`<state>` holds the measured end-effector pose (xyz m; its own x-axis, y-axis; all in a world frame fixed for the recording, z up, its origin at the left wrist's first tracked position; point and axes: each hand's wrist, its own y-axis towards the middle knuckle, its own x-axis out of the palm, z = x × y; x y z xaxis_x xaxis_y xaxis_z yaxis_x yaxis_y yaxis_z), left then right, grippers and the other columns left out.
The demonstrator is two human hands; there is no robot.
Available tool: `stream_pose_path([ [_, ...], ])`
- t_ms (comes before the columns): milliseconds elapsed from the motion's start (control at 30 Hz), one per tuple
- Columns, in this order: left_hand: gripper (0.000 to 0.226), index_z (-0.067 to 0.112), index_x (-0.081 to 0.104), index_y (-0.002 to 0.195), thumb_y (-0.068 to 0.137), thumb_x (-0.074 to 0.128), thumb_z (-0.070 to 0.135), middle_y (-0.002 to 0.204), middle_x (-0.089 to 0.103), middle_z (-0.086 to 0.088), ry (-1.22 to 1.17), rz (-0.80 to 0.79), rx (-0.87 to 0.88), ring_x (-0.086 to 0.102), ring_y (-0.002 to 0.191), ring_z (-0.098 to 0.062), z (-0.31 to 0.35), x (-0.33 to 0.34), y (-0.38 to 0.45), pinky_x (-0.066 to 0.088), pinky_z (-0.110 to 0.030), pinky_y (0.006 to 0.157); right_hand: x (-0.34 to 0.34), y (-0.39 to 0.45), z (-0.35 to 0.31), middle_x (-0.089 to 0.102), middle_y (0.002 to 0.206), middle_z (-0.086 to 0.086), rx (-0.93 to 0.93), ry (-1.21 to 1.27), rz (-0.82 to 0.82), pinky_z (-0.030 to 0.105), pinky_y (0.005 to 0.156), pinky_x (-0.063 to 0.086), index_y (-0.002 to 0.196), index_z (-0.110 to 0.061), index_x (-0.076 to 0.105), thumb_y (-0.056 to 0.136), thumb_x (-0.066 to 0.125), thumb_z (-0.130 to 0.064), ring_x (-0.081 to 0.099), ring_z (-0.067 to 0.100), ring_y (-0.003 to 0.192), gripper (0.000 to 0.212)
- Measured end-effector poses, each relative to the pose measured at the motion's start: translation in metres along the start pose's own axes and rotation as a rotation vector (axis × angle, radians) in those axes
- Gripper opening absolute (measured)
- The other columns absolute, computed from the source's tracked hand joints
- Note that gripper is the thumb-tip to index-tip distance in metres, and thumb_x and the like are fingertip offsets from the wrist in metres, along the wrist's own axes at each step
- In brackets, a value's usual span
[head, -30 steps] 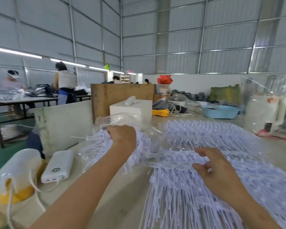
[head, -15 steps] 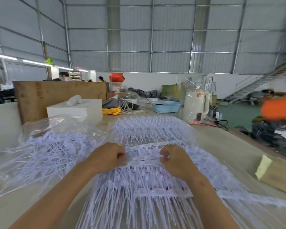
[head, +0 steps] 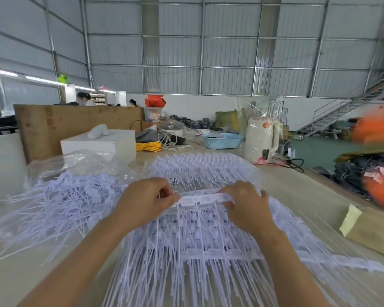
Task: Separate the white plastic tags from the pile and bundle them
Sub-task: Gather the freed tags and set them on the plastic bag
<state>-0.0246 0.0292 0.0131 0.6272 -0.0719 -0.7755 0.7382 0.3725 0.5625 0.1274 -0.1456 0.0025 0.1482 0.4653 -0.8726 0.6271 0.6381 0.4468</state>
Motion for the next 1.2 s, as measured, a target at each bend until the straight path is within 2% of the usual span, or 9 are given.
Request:
stream_pose_path([
  [100, 0.030, 0.030, 0.058, 0.064, 0.069, 0.074, 0.054, 0.061, 0.059, 0.020, -0.190, 0.137, -0.087, 0.053, 0.056, 0.002, -0.006, -0.009, 0.000, 0.035, -0.014, 0.047, -0.016, -0.001, -0.004, 0.059, 0.107, -0.001, -0.015, 0.081, 0.350, 0.061, 0.107, 0.025, 0.113, -0.030, 0.066, 0.083, 0.062, -0.007, 0.050, 0.023, 0.113, 0.038],
  [233, 0.022, 0.016, 0.065, 0.074, 0.064, 0.079, 0.030, 0.063, 0.062, 0.008, -0.736, 0.188, -0.237, 0.056, 0.057, -0.002, -0.009, -0.013, 0.003, 0.045, -0.009, 0.054, -0.029, -0.004, -0.010, 0.064, 0.088, 0.005, -0.072, 0.069, 0.724, 0.064, 0.095, 0.036, 0.093, -0.024, 0.076, 0.066, 0.062, -0.002, 0.060, 0.032, 0.088, 0.038],
  [400, 0.017, 0.015, 0.062, 0.090, 0.079, 0.071, 0.004, 0.079, 0.072, -0.002, -1.097, 0.244, -0.473, 0.067, 0.061, -0.013, -0.009, -0.019, 0.006, 0.050, -0.018, 0.048, -0.036, -0.006, -0.010, 0.065, 0.088, 0.002, 0.044, 0.122, 0.824, 0.061, 0.090, 0.038, 0.092, -0.029, 0.075, 0.066, 0.054, -0.006, 0.058, 0.033, 0.091, 0.041],
  [567, 0.017, -0.001, 0.059, 0.080, 0.090, 0.057, 0.013, 0.056, 0.064, -0.005, -1.328, 0.095, -0.510, 0.042, 0.032, -0.006, 0.006, -0.020, 0.005, 0.029, -0.012, 0.030, -0.037, -0.007, -0.010, 0.065, 0.094, 0.005, 0.125, 0.193, 0.779, 0.055, 0.091, 0.032, 0.094, -0.028, 0.075, 0.070, 0.060, 0.003, 0.055, 0.036, 0.099, 0.042],
  [800, 0.027, 0.006, 0.051, 0.067, 0.093, 0.048, 0.011, 0.056, 0.058, -0.007, -1.584, 0.111, -0.424, 0.030, 0.025, -0.005, 0.013, -0.022, 0.005, 0.023, -0.008, 0.026, -0.055, -0.013, -0.014, 0.068, 0.094, 0.006, -0.018, 0.070, 1.177, 0.067, 0.088, 0.037, 0.099, -0.025, 0.075, 0.073, 0.053, -0.001, 0.064, 0.032, 0.090, 0.041],
  [867, 0.027, 0.005, 0.053, 0.067, 0.093, 0.049, 0.009, 0.055, 0.059, -0.008, -1.488, 0.116, -0.455, 0.031, 0.025, -0.007, 0.012, -0.015, 0.005, 0.023, -0.009, 0.028, -0.055, -0.014, -0.011, 0.068, 0.097, 0.003, 0.028, -0.007, 1.037, 0.070, 0.099, 0.026, 0.099, -0.028, 0.074, 0.073, 0.055, 0.001, 0.063, 0.030, 0.097, 0.044],
  [1033, 0.007, 0.000, 0.063, 0.086, 0.089, 0.059, 0.004, 0.063, 0.069, -0.014, -1.153, -0.048, -0.645, 0.057, 0.041, -0.015, 0.000, 0.014, 0.000, 0.045, -0.020, 0.038, -0.049, -0.011, 0.005, 0.056, 0.123, -0.009, 0.284, -0.171, -0.051, 0.068, 0.107, 0.007, 0.119, -0.043, 0.057, 0.084, 0.042, 0.001, 0.045, 0.017, 0.124, 0.059],
  [1133, 0.005, -0.003, 0.063, 0.087, 0.088, 0.059, 0.001, 0.065, 0.070, -0.015, -1.072, -0.088, -0.679, 0.061, 0.045, -0.018, -0.002, 0.027, -0.003, 0.049, -0.021, 0.043, -0.042, -0.010, 0.017, 0.044, 0.141, -0.004, 0.260, -0.058, -0.404, 0.053, 0.111, 0.027, 0.133, -0.033, 0.050, 0.087, 0.046, -0.002, 0.042, 0.020, 0.130, 0.055],
  [1200, 0.005, -0.001, 0.063, 0.086, 0.087, 0.058, -0.002, 0.063, 0.069, -0.015, -1.061, -0.062, -0.667, 0.060, 0.044, -0.017, 0.000, 0.028, -0.003, 0.048, -0.020, 0.042, -0.043, -0.011, 0.024, 0.033, 0.151, -0.001, 0.174, 0.051, -0.497, 0.023, 0.088, 0.049, 0.142, -0.028, 0.041, 0.087, 0.049, 0.001, 0.049, 0.017, 0.122, 0.062],
])
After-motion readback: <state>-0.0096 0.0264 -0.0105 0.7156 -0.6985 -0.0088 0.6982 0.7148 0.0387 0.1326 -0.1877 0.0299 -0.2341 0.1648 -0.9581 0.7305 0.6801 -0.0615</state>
